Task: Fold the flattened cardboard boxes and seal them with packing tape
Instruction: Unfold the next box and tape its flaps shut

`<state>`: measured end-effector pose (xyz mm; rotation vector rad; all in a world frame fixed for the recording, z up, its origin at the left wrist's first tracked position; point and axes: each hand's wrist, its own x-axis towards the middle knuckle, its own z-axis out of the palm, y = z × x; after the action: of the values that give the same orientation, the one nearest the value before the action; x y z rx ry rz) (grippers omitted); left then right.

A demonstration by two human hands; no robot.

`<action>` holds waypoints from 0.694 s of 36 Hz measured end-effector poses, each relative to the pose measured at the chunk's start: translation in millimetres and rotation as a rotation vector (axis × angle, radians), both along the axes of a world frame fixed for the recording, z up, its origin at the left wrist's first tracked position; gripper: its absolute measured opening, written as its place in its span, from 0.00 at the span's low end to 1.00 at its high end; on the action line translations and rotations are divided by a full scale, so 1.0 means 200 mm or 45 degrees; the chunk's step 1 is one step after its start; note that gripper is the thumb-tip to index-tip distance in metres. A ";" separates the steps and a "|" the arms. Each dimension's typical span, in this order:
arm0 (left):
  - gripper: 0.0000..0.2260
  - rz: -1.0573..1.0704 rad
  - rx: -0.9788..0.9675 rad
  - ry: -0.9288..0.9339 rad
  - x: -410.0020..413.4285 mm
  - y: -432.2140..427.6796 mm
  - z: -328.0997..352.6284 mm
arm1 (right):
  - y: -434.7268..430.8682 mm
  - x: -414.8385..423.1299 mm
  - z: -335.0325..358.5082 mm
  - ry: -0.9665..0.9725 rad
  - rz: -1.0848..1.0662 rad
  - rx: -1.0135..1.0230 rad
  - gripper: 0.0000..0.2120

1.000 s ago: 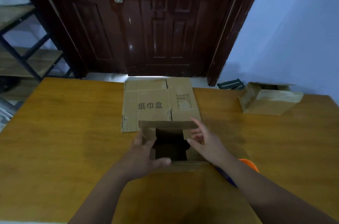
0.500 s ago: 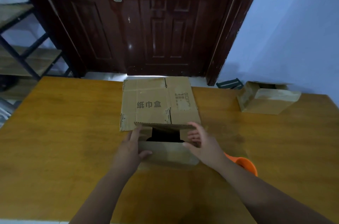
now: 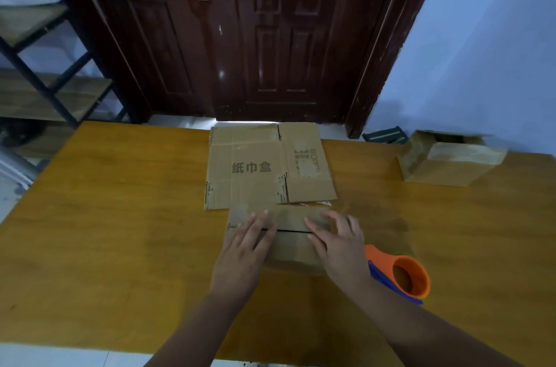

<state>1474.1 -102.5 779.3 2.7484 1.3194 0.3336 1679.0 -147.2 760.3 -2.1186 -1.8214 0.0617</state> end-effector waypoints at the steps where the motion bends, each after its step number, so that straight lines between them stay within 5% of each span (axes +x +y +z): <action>1: 0.37 0.012 -0.025 -0.027 0.01 -0.01 0.00 | 0.01 0.00 0.00 0.025 -0.010 -0.038 0.15; 5: 0.35 0.012 -0.061 -0.067 0.03 -0.02 -0.01 | 0.01 0.01 0.01 0.283 0.029 -0.120 0.19; 8: 0.35 0.018 -0.081 -0.064 0.02 0.00 -0.02 | -0.06 0.07 0.01 0.584 -0.267 -0.039 0.25; 13: 0.32 0.022 -0.114 -0.074 0.03 0.00 -0.03 | -0.24 0.26 -0.08 0.142 -0.697 -0.262 0.26; 17: 0.30 0.047 -0.137 -0.088 0.04 0.00 -0.04 | -0.35 0.33 -0.13 -0.117 -0.757 -0.590 0.38; 25: 0.30 0.029 -0.100 -0.094 0.03 0.00 -0.03 | -0.36 0.35 -0.16 0.152 -0.643 -0.767 0.41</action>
<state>1479.6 -102.6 773.1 2.6328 1.3177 0.3727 1749.4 -219.2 728.4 -2.8454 -1.2445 0.6642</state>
